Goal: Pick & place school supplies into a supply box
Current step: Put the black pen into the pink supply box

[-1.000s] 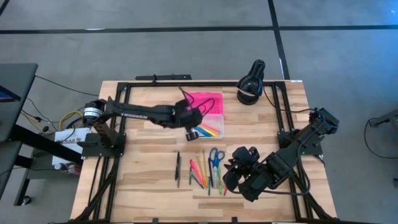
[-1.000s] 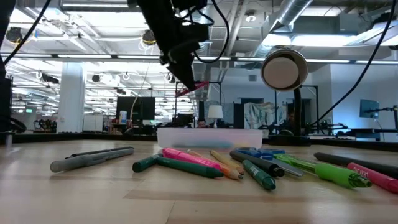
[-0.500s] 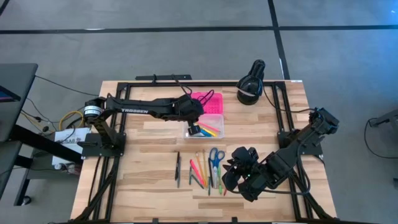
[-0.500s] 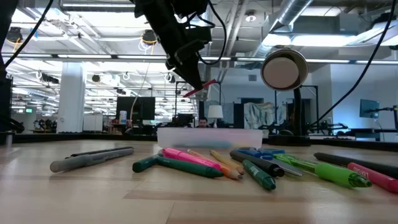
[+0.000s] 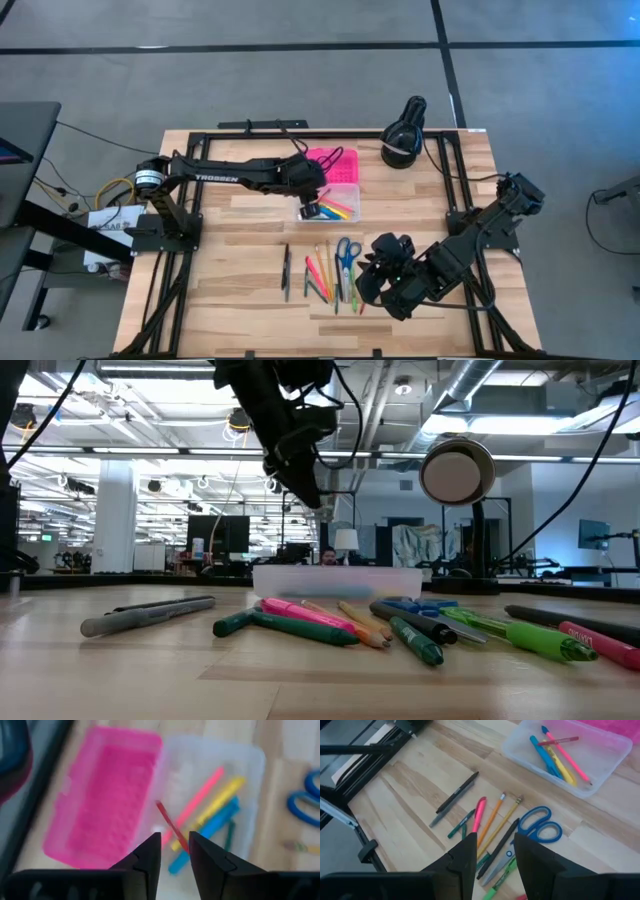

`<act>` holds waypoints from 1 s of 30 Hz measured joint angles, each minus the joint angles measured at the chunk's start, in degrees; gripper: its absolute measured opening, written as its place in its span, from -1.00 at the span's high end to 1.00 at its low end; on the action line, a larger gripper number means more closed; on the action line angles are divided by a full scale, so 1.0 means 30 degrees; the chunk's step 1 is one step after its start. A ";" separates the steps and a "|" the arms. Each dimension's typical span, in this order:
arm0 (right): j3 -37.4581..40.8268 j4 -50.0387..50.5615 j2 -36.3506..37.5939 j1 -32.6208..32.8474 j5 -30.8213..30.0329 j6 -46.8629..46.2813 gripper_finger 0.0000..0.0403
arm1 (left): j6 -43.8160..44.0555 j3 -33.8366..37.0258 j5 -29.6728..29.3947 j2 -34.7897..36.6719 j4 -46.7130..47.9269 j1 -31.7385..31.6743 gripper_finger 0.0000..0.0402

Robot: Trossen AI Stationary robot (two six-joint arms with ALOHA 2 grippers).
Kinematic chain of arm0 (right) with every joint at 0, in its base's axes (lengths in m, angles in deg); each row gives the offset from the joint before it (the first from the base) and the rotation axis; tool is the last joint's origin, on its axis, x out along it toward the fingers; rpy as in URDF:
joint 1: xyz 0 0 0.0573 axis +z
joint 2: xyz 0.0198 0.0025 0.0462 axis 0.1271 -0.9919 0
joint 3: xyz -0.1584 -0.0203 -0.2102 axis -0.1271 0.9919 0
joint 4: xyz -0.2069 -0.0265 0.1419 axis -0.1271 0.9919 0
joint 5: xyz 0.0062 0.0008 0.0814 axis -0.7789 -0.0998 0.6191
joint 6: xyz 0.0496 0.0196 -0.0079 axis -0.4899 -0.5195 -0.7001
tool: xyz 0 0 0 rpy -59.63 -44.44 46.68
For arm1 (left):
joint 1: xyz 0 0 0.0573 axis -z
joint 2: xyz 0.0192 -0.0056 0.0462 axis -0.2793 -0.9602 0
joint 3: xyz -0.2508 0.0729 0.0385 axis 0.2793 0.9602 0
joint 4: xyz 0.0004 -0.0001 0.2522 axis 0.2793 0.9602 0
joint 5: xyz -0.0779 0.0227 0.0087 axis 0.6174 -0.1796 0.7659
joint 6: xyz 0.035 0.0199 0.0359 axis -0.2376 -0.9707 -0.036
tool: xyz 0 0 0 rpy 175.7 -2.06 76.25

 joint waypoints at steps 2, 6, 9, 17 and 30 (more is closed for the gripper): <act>0.0000 0.0423 0.0000 0.0103 0.0091 -0.1105 0.39 | 0.0643 0.0000 0.1153 0.0000 0.1111 0.0000 0.52; 0.0030 0.1914 -0.0805 0.0058 0.2194 -0.4029 0.39 | 0.1863 0.0000 0.4488 0.0000 0.3615 0.0438 0.52; 0.0022 0.2736 -0.1873 -0.0071 0.5348 -0.5727 0.39 | 0.2240 0.0000 0.5380 0.0000 0.4924 0.1487 0.52; 0.0029 0.2605 -0.5166 -0.0346 0.9026 -0.6746 0.39 | 0.3172 0.0000 0.2622 0.0000 0.5629 0.4895 0.52; 0.0724 0.1373 -0.6856 -0.1686 0.8971 -0.6540 0.39 | 0.5818 0.0000 0.0247 0.0000 0.7934 0.7411 0.52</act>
